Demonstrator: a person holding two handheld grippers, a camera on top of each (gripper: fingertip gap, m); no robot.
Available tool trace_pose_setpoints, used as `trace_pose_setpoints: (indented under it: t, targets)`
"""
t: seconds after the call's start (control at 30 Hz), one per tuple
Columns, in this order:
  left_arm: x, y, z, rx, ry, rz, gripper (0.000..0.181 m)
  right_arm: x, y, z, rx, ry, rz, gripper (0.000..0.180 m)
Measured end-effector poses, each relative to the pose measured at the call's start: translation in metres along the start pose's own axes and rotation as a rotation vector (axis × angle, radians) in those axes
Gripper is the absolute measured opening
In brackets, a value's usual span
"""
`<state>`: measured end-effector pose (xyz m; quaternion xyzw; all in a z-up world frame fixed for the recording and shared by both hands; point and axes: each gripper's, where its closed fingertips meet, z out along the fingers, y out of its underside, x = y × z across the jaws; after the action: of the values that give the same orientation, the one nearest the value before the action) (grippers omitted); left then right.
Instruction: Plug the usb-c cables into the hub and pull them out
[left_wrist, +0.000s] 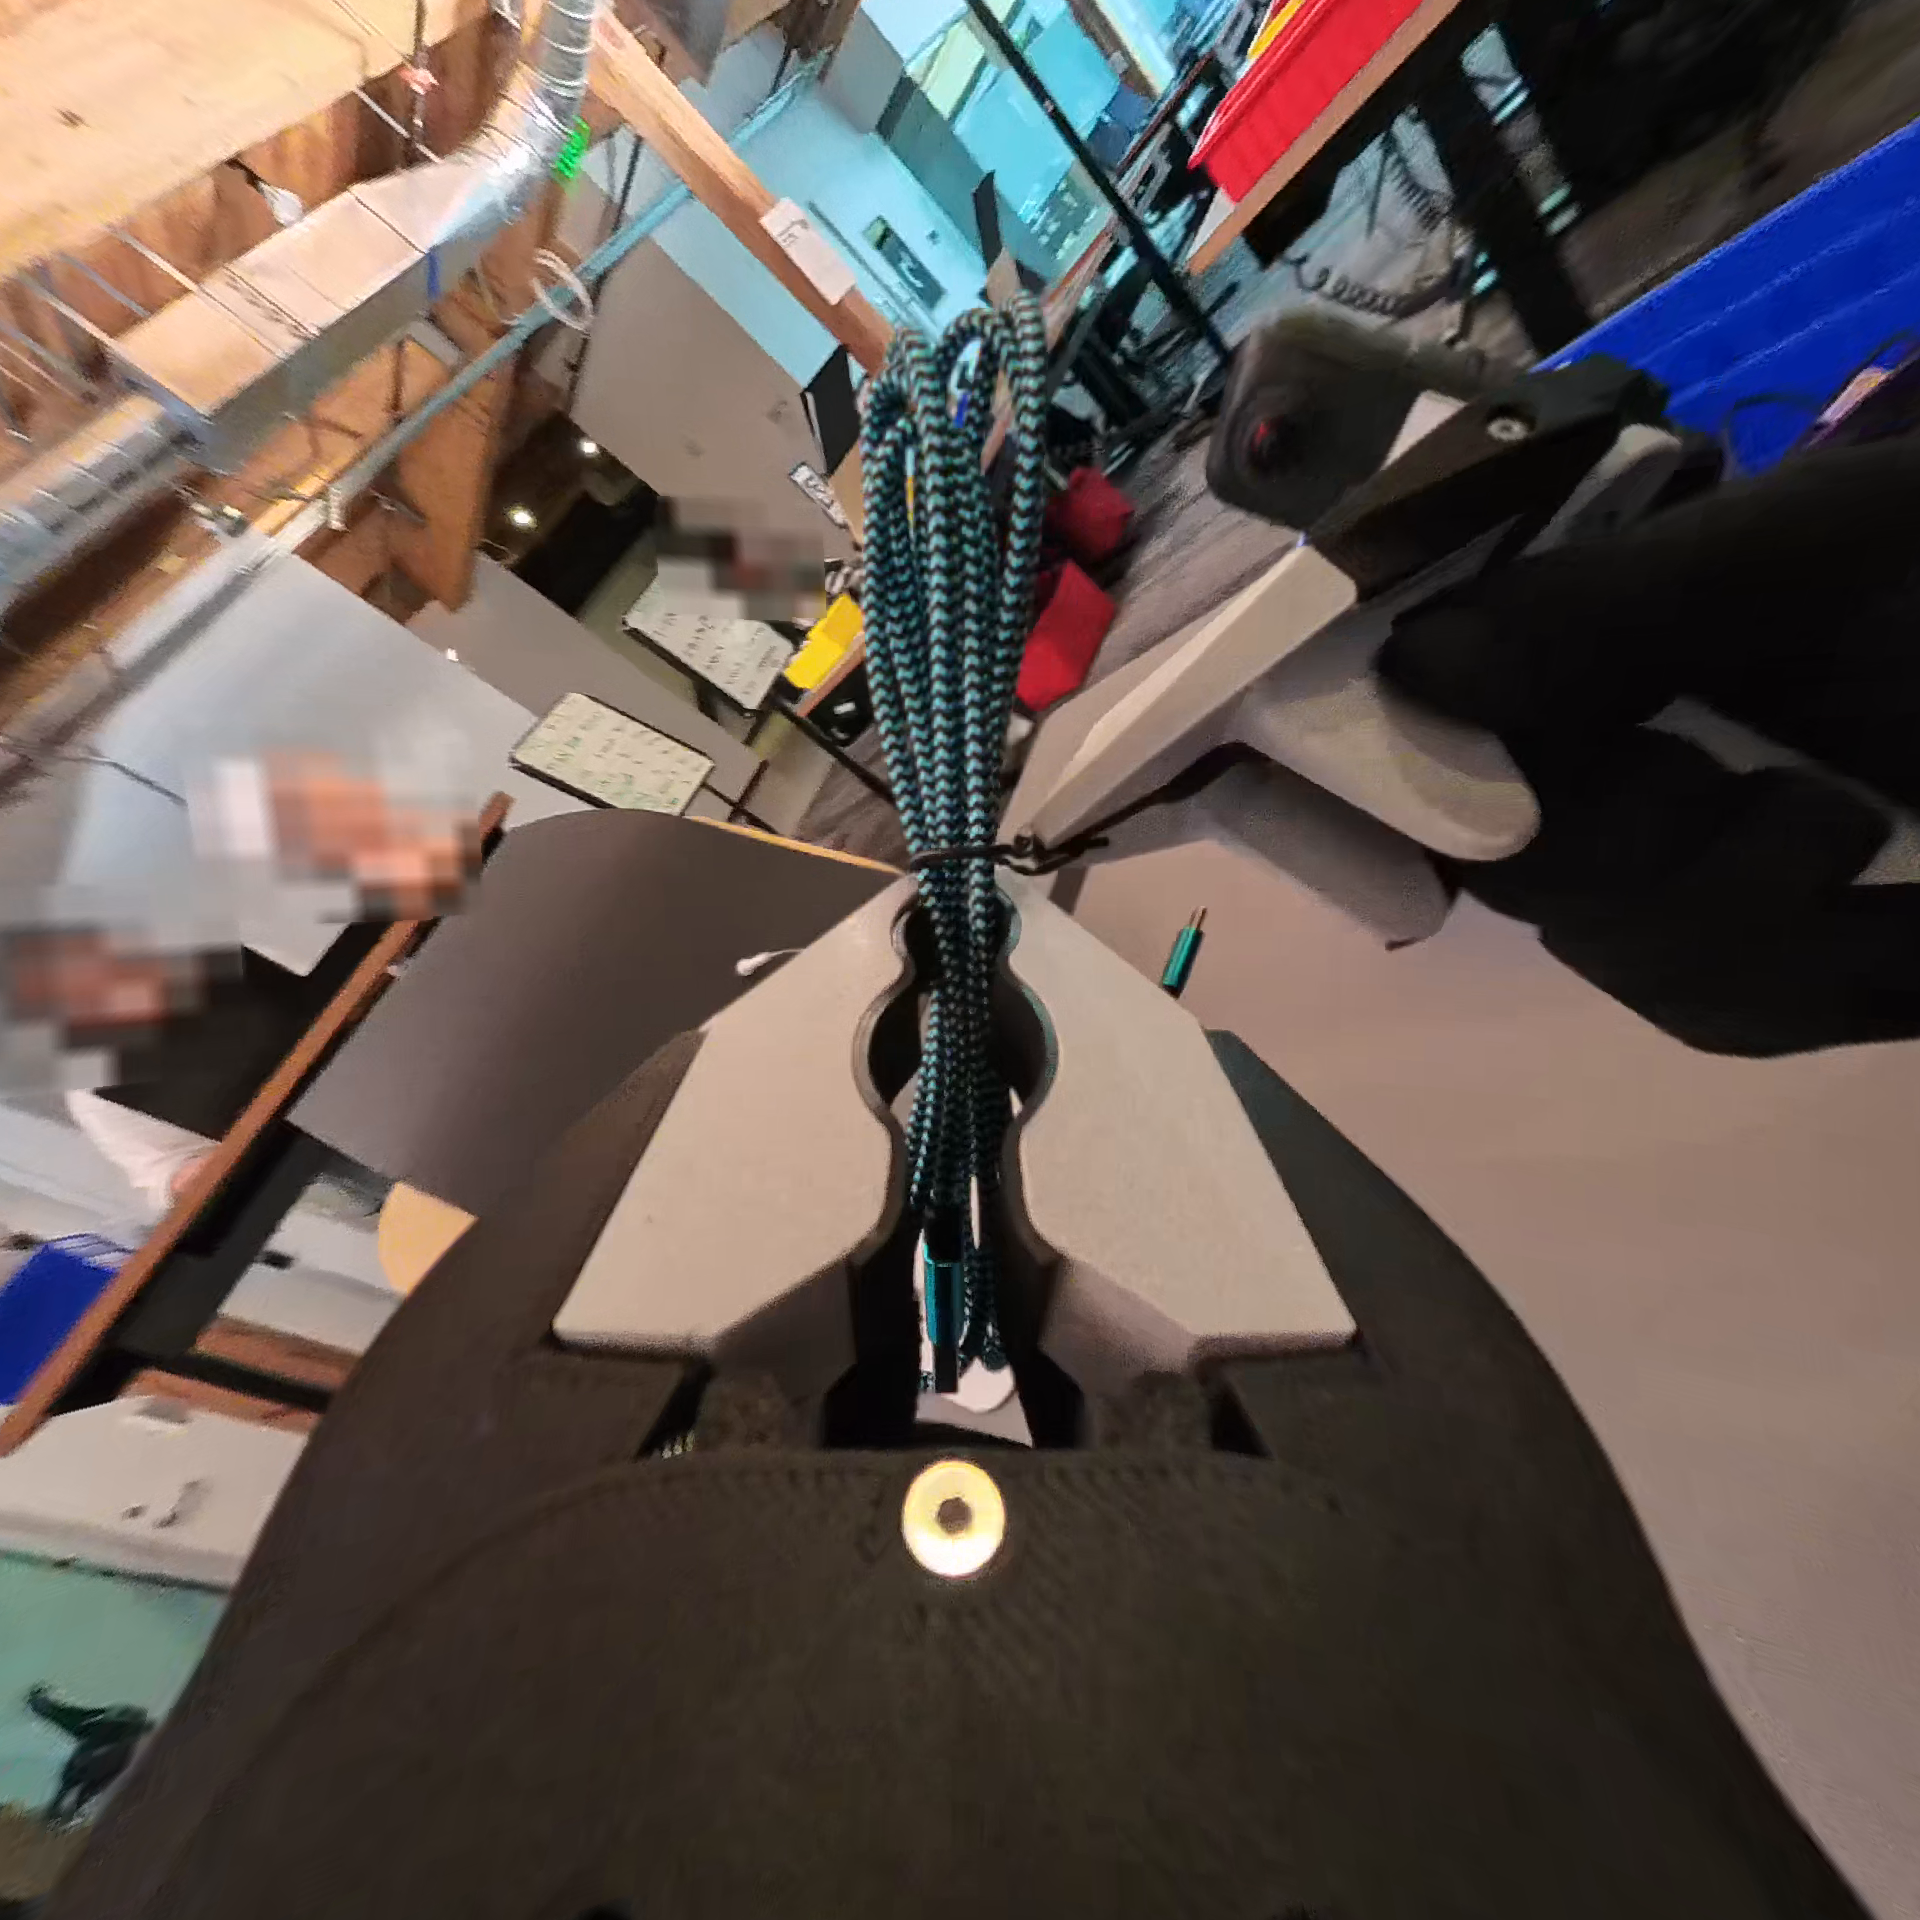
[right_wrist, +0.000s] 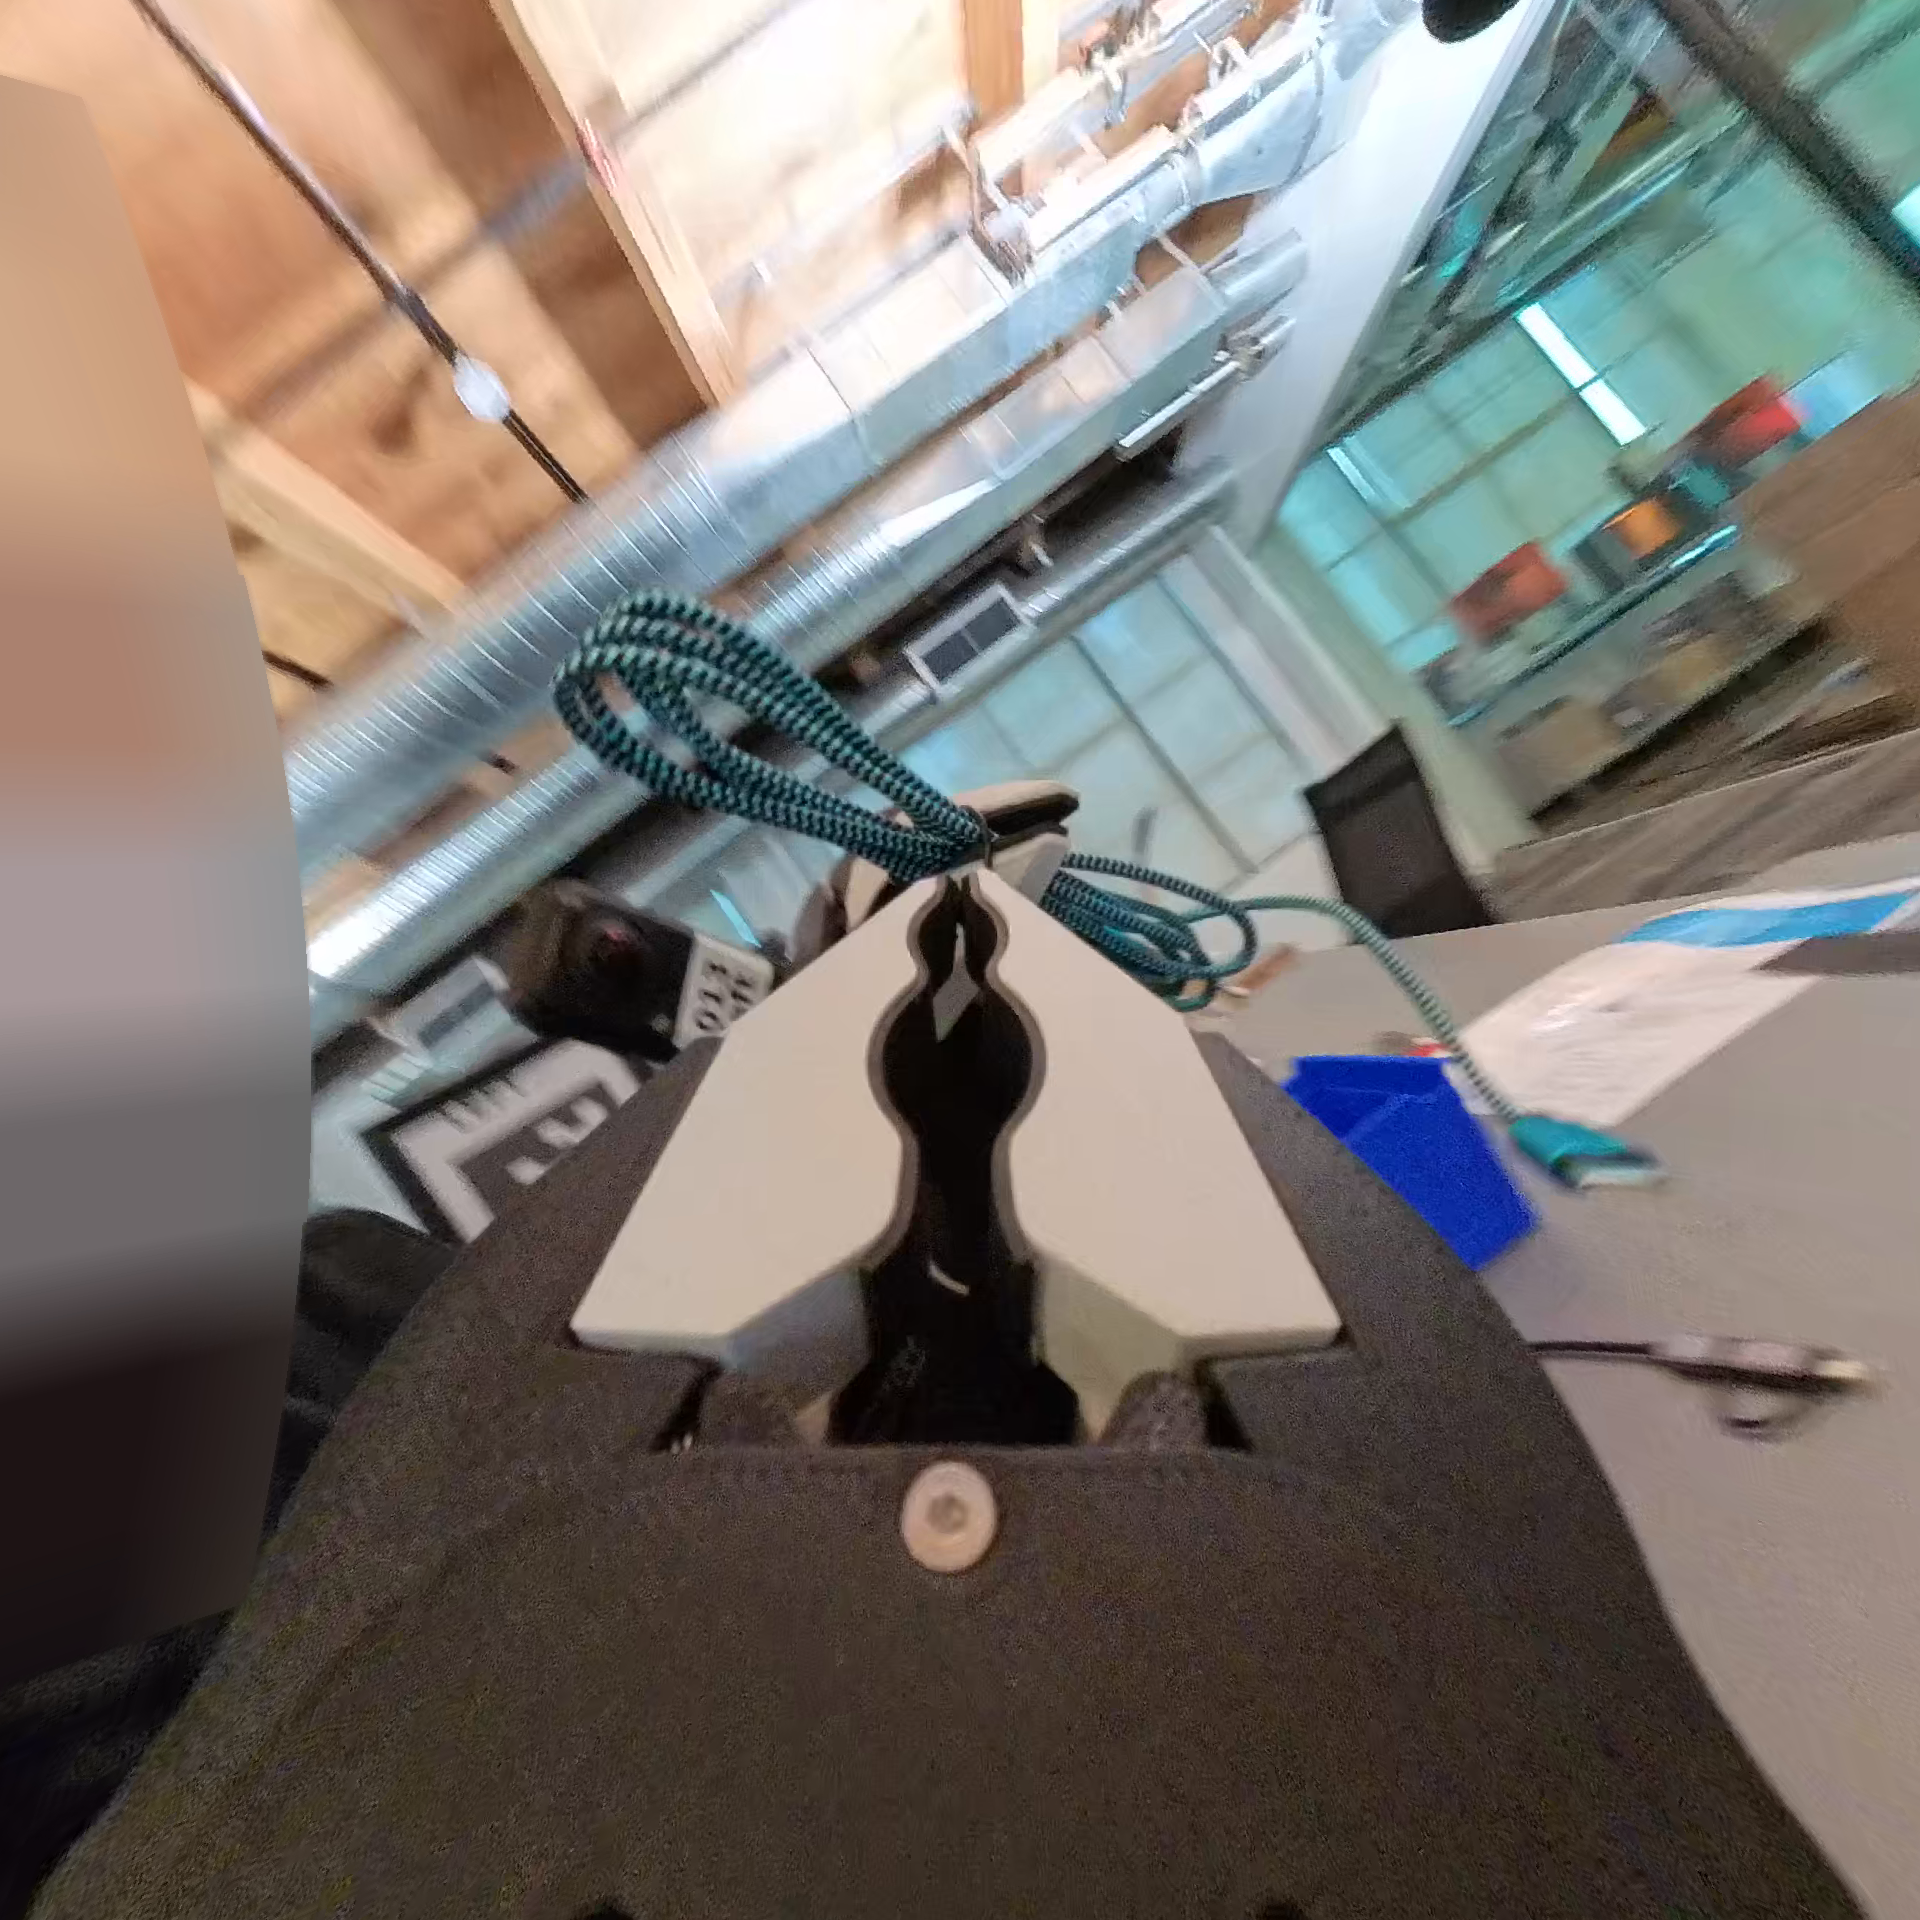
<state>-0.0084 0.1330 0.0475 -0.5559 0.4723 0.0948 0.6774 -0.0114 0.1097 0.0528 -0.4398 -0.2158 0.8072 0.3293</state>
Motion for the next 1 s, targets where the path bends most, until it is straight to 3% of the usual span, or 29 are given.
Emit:
trace_pose_setpoints:
  t: [0.13, 0.23, 0.33, 0.4, 0.53, 0.63, 0.83, 0.9, 1.0]
  targets:
    - [0.0, 0.003, -0.001, 0.006, -0.05, 0.055, 0.004, 0.006, 0.003, 0.0, 0.082, -0.102, 0.238, 0.0]
    - [0.0, 0.008, -0.002, 0.002, -0.039, 0.031, 0.004, 0.009, 0.006, 0.002, 0.097, -0.112, 0.282, 0.0]
    - [-0.001, 0.01, -0.002, -0.001, -0.025, 0.005, 0.004, 0.008, 0.005, 0.002, 0.067, -0.092, 0.196, 0.003]
    - [-0.003, 0.01, -0.002, 0.0, -0.018, -0.014, 0.004, 0.01, 0.006, 0.001, 0.036, -0.038, 0.107, 0.019]
    - [-0.005, 0.011, -0.002, 0.005, 0.008, -0.067, 0.003, 0.011, 0.007, -0.001, -0.036, 0.059, -0.112, 0.032]
    - [-0.003, 0.013, -0.001, -0.005, 0.035, -0.104, 0.003, 0.019, 0.007, -0.009, -0.139, 0.255, -0.5, 0.036]
    - [0.003, 0.017, 0.003, -0.042, 0.079, -0.143, 0.004, 0.004, -0.008, -0.011, -0.397, 0.626, -1.686, 0.024]
    - [0.004, 0.018, 0.006, -0.057, 0.09, -0.154, 0.004, 0.004, 0.0, -0.006, -0.496, 0.626, -1.873, 0.018]
    - [0.006, 0.018, 0.007, -0.066, 0.095, -0.161, 0.004, 0.016, 0.001, -0.006, -0.578, 0.664, -1.973, 0.017]
